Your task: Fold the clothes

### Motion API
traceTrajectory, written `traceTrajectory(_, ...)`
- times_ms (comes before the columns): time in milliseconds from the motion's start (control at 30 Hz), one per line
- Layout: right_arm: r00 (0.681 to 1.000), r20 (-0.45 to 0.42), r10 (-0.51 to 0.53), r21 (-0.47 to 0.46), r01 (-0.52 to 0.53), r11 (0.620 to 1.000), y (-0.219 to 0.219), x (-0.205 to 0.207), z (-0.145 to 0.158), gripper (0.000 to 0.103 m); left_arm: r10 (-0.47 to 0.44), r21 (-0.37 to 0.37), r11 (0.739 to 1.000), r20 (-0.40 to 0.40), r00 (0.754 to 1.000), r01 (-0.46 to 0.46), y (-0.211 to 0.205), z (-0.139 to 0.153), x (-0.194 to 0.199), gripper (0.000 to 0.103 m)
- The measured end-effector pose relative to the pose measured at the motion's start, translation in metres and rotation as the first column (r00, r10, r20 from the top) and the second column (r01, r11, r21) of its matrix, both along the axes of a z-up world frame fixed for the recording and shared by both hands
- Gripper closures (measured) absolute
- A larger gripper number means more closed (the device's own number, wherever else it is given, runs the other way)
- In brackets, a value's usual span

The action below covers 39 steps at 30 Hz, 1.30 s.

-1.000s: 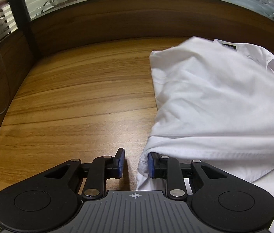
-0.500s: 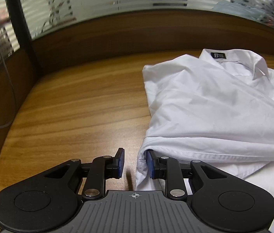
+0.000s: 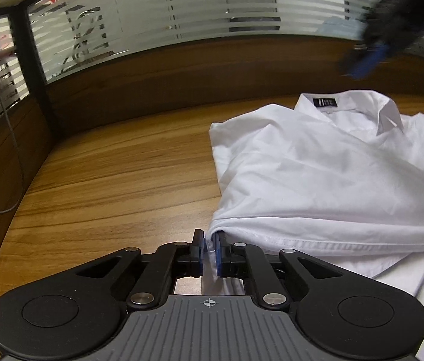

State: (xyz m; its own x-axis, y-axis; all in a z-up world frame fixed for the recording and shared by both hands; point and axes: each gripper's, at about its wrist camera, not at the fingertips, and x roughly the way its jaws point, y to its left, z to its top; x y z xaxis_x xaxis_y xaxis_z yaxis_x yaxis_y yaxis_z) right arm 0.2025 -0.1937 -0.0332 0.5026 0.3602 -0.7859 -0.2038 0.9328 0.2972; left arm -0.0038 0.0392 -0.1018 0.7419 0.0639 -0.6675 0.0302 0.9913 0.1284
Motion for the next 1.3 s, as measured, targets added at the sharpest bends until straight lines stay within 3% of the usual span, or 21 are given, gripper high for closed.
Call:
traceTrajectory(67, 0.999, -0.003, 0.047, 0.006, -0.047, 0.999, 0.015, 0.025, -0.003, 0.070, 0.012, -0.012, 1.000, 0.000, 1.000, -0.012, 0.001, 0.001, -0.002, 0.094)
traceTrajectory(200, 0.990, -0.047, 0.133, 0.028, -0.131, 0.991, 0.043, 0.071, -0.017, 0.071, 0.033, -0.031, 0.999, -0.016, 0.999, -0.034, 0.004, -0.001, -0.001, 0.094)
traceTrajectory(367, 0.964, -0.163, 0.209, 0.112, -0.192, 0.975, 0.068, 0.111, -0.047, 0.071, 0.059, -0.049, 0.997, -0.035, 0.998, -0.060, 0.006, -0.005, -0.001, 0.094)
traceTrajectory(500, 0.938, -0.268, 0.220, 0.190, -0.172, 0.967, 0.077, 0.129, -0.075, 0.072, 0.081, -0.057, 0.995, -0.036, 0.996, -0.083, 0.007, -0.007, -0.002, 0.094)
traceTrajectory(533, 0.932, -0.288, 0.221, 0.210, -0.164, 0.964, 0.075, 0.131, -0.080, 0.082, 0.092, -0.066, 0.993, -0.041, 0.995, -0.095, 0.008, -0.007, -0.002, 0.094)
traceTrajectory(567, 0.927, -0.303, 0.223, 0.236, -0.154, 0.960, 0.073, 0.131, -0.083, 0.099, 0.103, -0.075, 0.992, -0.046, 0.994, -0.106, 0.009, -0.008, -0.002, 0.094)
traceTrajectory(600, 0.924, -0.307, 0.228, 0.264, -0.148, 0.953, 0.070, 0.130, -0.083, 0.101, 0.115, -0.091, 0.989, -0.048, 0.992, -0.119, 0.011, -0.008, -0.002, 0.094)
traceTrajectory(733, 0.946, -0.255, 0.199, 0.329, -0.109, 0.938, 0.057, 0.130, -0.066, 0.102, 0.163, -0.157, 0.973, -0.058, 0.985, -0.170, 0.022, -0.008, -0.002, 0.096)
traceTrajectory(867, 0.955, -0.223, 0.194, 0.313, -0.118, 0.942, 0.064, 0.135, -0.060, 0.102, 0.210, -0.222, 0.950, -0.071, 0.975, -0.221, 0.032, -0.008, -0.003, 0.097)
traceTrajectory(1200, 0.952, -0.252, 0.172, 0.210, -0.120, 0.970, 0.090, 0.165, -0.096, 0.101, 0.308, -0.236, 0.912, -0.144, 0.940, -0.335, 0.045, -0.020, -0.018, 0.101)
traceTrajectory(1300, 0.946, -0.231, 0.228, 0.172, -0.191, 0.966, 0.094, 0.171, -0.084, 0.084, 0.292, -0.258, 0.913, -0.128, 0.948, -0.316, 0.050, -0.014, -0.019, 0.100)
